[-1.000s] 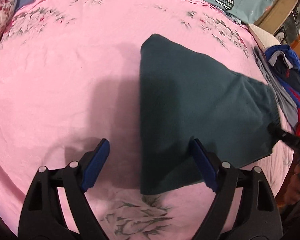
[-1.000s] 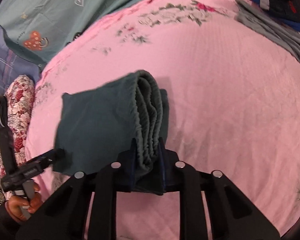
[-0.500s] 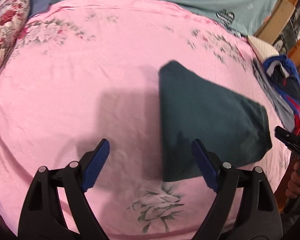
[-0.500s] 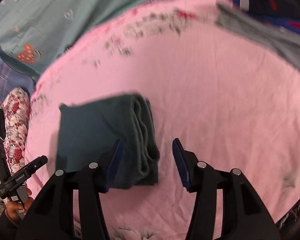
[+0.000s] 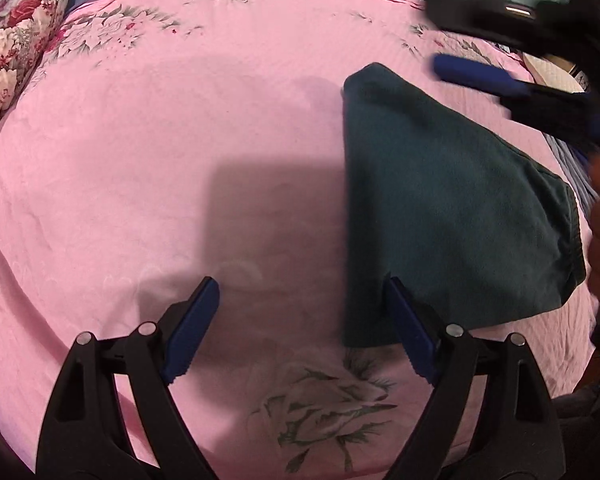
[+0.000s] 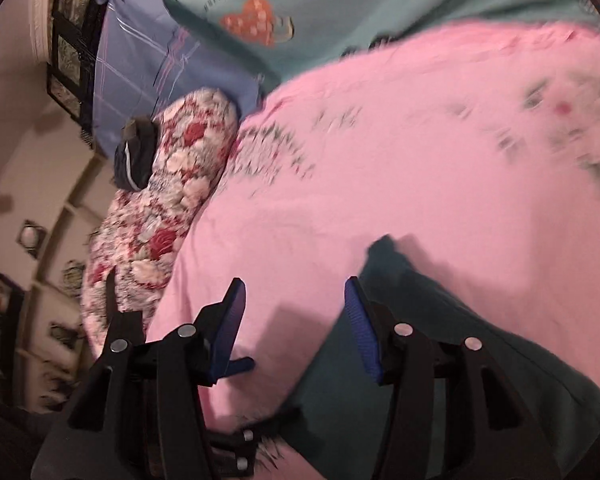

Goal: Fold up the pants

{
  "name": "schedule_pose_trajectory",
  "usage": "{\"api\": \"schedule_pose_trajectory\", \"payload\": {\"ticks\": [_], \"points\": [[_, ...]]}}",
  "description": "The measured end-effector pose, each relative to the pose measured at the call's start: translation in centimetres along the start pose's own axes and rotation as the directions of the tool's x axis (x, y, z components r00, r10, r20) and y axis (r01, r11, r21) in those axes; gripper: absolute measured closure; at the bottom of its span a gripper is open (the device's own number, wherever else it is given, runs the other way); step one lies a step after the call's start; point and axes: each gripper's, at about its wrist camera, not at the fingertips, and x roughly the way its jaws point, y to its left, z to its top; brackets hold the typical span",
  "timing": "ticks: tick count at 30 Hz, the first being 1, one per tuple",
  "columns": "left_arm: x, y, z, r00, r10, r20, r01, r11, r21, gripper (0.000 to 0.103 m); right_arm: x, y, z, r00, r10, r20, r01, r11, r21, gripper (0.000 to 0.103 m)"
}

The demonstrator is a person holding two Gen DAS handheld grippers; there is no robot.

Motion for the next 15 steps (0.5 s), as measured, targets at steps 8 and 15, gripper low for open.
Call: {"api": "schedule_pose_trajectory", "payload": {"ticks": [8,15], "points": [[0.6,-0.5,-0.7,0.999,0.047,0.006,-0.047,0.998,0.036,0.017,3.3,-6.5,2.8,0.997,-0.018,-0.080,0.028,0.991,0.129,0.081],[-2.6,-0.5,1.2,0.995,0.084,0.059,-0.088,0.994,0.061,0.017,-8.3,-0.8,-0.9,0.987,-0.129,0.093,0.133,0.990,-0.040,0.076]]}}
